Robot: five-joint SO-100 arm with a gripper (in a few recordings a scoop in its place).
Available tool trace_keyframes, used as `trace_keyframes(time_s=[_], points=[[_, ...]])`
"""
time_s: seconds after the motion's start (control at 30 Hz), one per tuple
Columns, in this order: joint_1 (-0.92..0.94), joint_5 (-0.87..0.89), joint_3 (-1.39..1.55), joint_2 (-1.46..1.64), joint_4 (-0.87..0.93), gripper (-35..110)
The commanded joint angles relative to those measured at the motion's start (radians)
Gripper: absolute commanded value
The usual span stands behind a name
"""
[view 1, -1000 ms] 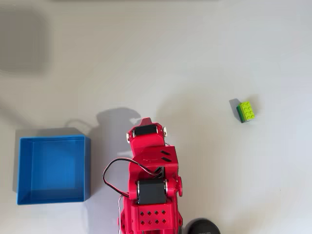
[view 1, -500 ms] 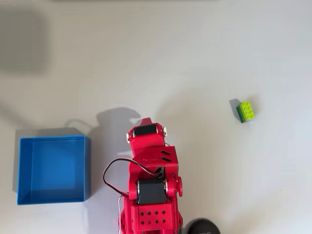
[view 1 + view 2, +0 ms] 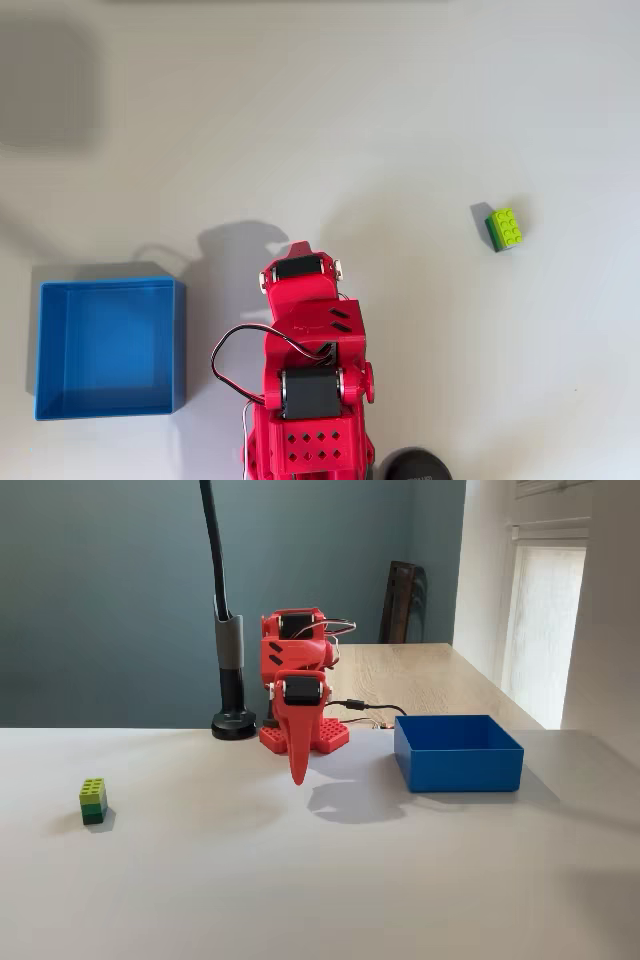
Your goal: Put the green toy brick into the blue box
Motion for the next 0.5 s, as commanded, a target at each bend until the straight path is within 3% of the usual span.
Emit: trace_keyframes(time_s=[0.0,0.47], points=[[0.012,-0.003,0.018,0.023,-0.006,0],[0.017,-0.014,-0.002,0.017,-0.028,0]])
